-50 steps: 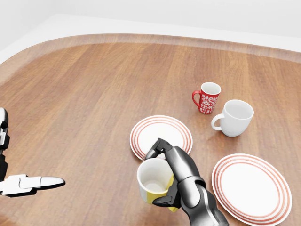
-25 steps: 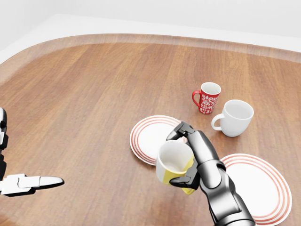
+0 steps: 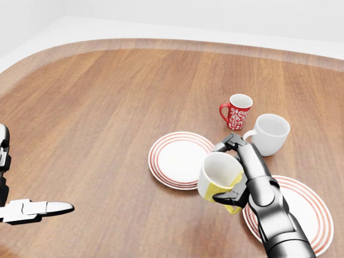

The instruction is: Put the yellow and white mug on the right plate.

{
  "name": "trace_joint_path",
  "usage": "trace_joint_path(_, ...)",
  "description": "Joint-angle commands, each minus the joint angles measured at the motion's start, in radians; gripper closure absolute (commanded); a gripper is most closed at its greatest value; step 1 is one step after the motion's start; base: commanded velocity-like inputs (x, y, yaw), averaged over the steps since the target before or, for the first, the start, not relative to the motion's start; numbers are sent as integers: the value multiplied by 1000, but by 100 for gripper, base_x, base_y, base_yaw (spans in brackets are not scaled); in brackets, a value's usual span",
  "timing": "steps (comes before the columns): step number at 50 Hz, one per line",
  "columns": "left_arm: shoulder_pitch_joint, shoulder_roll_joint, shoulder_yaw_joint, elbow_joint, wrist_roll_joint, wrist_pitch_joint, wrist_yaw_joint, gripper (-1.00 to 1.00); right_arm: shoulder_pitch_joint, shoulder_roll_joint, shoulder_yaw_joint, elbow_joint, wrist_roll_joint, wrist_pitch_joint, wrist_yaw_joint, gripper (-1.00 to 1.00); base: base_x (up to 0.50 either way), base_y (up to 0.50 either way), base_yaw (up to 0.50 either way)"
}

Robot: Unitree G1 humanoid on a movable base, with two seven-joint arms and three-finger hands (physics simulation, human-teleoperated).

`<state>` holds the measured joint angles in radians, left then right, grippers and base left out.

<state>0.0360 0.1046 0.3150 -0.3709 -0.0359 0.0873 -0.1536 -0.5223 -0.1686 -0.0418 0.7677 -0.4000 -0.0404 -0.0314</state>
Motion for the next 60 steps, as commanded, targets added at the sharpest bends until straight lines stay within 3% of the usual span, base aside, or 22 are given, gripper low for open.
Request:
trace_joint_path(1, 0, -1, -5, 10, 3, 0, 2, -100, -22, -38, -19, 67, -8, -39, -24, 100, 0, 0, 0)
trace_joint_path(60, -1, -3, -19, 26, 13, 0, 7, -100, -129, -261, -98, 360, 101, -47, -70, 100, 0, 0, 0)
